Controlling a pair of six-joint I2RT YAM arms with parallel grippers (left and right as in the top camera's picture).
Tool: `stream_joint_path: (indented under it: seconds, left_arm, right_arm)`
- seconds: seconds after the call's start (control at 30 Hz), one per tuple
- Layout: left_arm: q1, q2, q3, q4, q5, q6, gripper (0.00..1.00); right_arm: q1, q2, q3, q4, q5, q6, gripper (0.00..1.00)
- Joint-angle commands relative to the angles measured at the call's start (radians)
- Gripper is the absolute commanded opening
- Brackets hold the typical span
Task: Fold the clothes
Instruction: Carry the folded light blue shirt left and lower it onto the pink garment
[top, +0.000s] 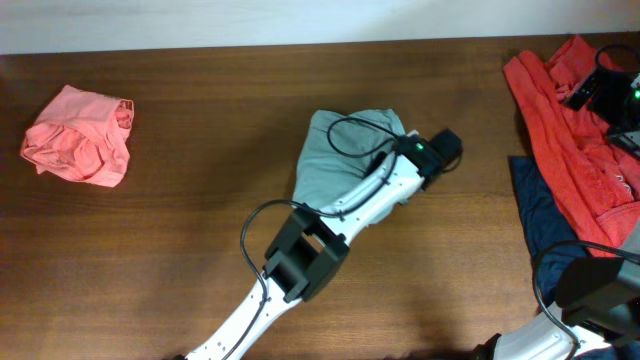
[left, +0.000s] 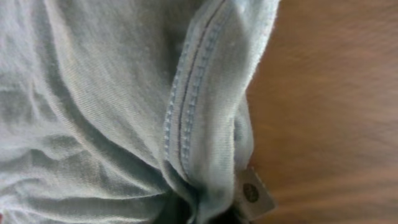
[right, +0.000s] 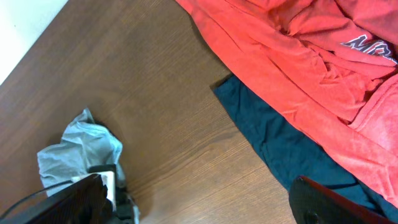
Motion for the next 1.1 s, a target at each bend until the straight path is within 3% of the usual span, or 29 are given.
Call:
stream_joint_path:
  seconds: [0.0,0.23,0.67,0.73,1.07]
  left_arm:
    - [0.078,0.044,0.018,-0.013,-0.018,0.002,0.01]
    - [0.168,0.044,0.174,-0.145,-0.019,0.045,0.01]
    - [0.381,0.044,0.688,-0.438,-0.015,0.096,0.00]
    - [0.413,0.022,0.702,-0.435,0.042,0.143,0.00]
    - [0.665,-0.101,0.702,-0.384,0.329,0.146,0.00]
  right_arm:
    - [-0.007,0.002,0.006,-0.003,-0.005,0.004,0.99]
    - [-0.006,0.002,0.006,0.002,-0.005,0.004,0.99]
    - [-0.006,0.002,0.006,0.005,-0.006,0.004,0.99]
    - [-0.006,0.002,0.006,0.004,-0.006,0.004,0.99]
    - [0.002,0.002,0.006,0.005,-0.021,-0.005,0.99]
